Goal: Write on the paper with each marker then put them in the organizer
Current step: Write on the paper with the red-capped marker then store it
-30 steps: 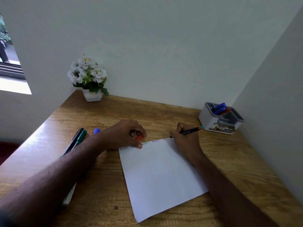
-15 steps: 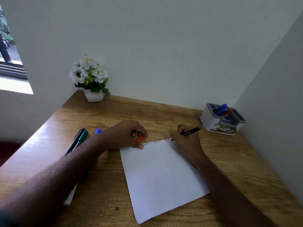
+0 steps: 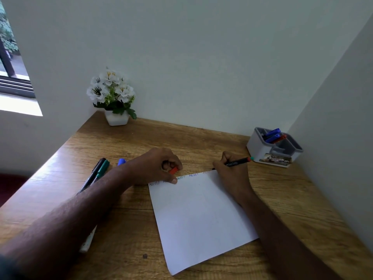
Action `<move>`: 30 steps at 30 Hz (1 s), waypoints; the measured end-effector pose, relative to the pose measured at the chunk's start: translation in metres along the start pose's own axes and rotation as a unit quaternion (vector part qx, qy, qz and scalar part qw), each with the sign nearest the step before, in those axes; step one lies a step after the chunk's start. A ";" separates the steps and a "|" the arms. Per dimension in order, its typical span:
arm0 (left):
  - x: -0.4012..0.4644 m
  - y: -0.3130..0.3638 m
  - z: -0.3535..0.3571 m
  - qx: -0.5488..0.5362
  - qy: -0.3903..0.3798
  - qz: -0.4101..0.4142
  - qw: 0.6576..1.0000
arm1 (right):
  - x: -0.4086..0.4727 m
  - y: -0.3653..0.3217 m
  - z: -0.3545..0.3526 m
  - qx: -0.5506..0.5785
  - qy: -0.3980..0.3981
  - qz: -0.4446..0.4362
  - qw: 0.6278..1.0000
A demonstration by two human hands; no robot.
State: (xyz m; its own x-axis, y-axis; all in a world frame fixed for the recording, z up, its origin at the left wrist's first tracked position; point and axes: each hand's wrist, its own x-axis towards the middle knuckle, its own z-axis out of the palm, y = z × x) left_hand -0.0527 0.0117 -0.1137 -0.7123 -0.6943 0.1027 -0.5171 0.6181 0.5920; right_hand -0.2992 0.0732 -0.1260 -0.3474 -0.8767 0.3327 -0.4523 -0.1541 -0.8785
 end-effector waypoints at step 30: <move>-0.002 0.005 -0.001 0.001 0.007 -0.006 1.000 | 0.000 -0.001 -0.008 0.052 0.049 0.003 0.997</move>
State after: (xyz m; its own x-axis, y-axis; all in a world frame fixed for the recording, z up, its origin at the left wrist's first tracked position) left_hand -0.0536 0.0156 -0.1104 -0.6989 -0.7072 0.1068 -0.5267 0.6099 0.5921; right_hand -0.3048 0.0772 -0.1221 -0.4304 -0.8304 0.3539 -0.3636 -0.1994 -0.9100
